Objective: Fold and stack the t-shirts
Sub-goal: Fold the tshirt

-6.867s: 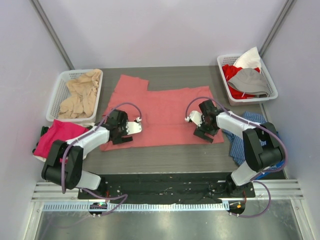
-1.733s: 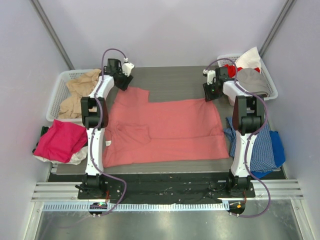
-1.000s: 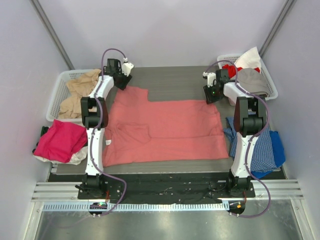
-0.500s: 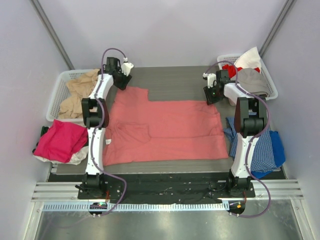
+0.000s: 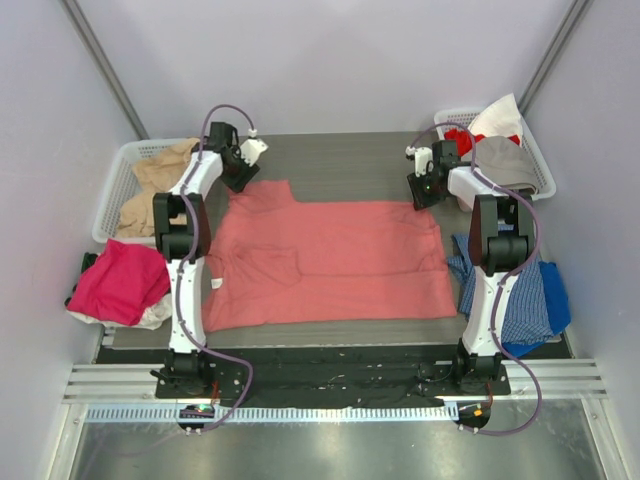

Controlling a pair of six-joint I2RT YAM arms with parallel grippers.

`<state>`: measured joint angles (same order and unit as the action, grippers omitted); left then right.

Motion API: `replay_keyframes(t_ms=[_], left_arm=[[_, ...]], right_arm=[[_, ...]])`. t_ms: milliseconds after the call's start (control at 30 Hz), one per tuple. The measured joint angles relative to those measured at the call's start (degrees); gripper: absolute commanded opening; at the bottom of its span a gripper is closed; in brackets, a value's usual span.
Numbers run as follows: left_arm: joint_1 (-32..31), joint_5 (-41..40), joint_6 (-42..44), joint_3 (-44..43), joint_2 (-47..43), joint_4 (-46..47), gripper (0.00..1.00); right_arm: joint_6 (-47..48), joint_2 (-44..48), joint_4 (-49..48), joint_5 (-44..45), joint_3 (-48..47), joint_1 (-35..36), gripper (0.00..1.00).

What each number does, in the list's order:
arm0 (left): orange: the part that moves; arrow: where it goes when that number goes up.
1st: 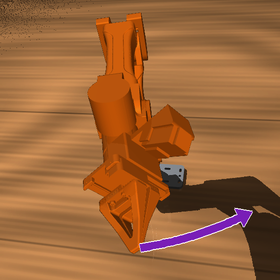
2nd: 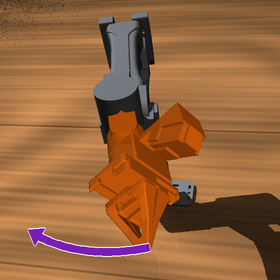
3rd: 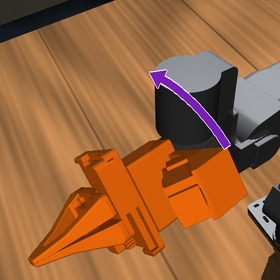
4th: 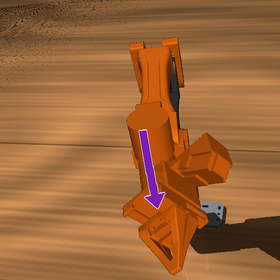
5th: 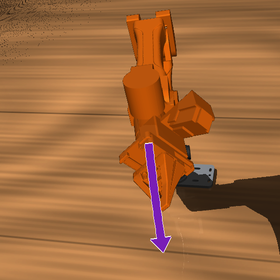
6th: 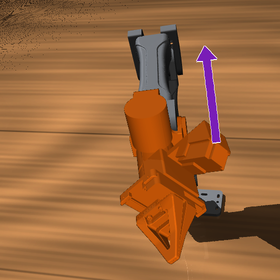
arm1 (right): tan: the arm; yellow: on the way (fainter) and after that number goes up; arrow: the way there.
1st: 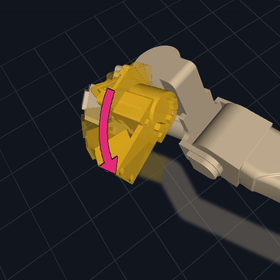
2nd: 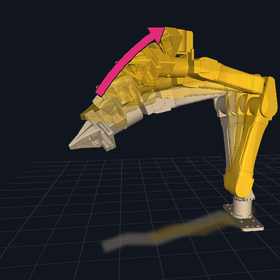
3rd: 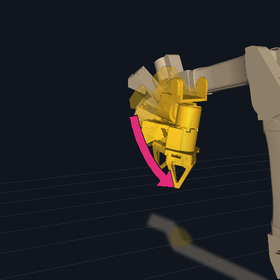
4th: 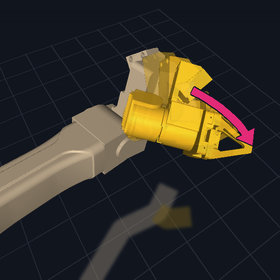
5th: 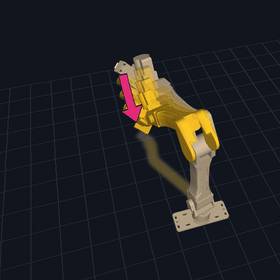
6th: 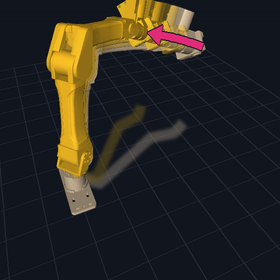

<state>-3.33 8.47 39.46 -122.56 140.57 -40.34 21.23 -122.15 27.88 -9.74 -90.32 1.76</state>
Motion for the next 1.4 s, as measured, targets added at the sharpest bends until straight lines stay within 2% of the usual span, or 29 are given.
replay_keyframes(t_ms=[167, 500, 633, 867, 967, 1067, 1100, 1167, 1200, 1267, 1400], left_arm=[[0.11, 0.22, -0.04, 0.33, -0.52, -0.72, 0.54], [0.15, 0.87, 0.22, -6.95, 3.04, -8.15, 0.53], [0.15, 1.40, 0.90, -8.83, 4.04, -10.29, 0.45], [0.13, 2.47, 2.25, -11.87, 5.66, -13.55, 0.40], [0.09, 2.71, 3.10, -12.35, 5.88, -14.25, 0.36], [0.04, 2.82, 3.65, -12.96, 6.21, -15.19, 0.26], [0.04, 2.91, 4.02, -13.25, 6.38, -15.61, 0.20], [0.02, 2.93, 4.55, -13.49, 6.51, -16.17, 0.15], [0.02, 2.91, 4.87, -13.51, 6.56, -16.31, 0.08], [0.04, 2.75, 5.40, -13.51, 6.58, -16.26, 0.02], [0.02, 2.64, 5.79, -13.51, 6.58, -16.24, 0.00]], right_arm=[[0.09, 0.24, -0.22, -0.04, 0.37, 0.00, 0.37], [0.66, 0.72, -0.33, -0.11, 1.14, 0.00, 0.36], [0.70, 0.74, -0.46, -0.28, 1.25, 0.00, 0.36], [0.72, 0.79, -0.48, -0.35, 1.29, -0.02, 0.36], [0.70, 0.79, -0.48, -0.48, 1.29, -0.02, 0.36], [0.70, 0.83, -0.46, -0.48, 1.31, -0.02, 0.36], [0.70, 0.87, -0.44, -0.48, 1.33, -0.02, 0.36], [0.70, 0.98, -0.44, -0.50, 1.53, -0.02, 0.36], [0.70, 1.03, -0.44, -0.50, 1.60, -0.02, 0.36], [0.70, 1.07, -0.44, -0.55, 1.68, -0.02, 0.36], [0.70, 1.38, -0.35, -0.50, 2.03, -0.02, 0.29]])
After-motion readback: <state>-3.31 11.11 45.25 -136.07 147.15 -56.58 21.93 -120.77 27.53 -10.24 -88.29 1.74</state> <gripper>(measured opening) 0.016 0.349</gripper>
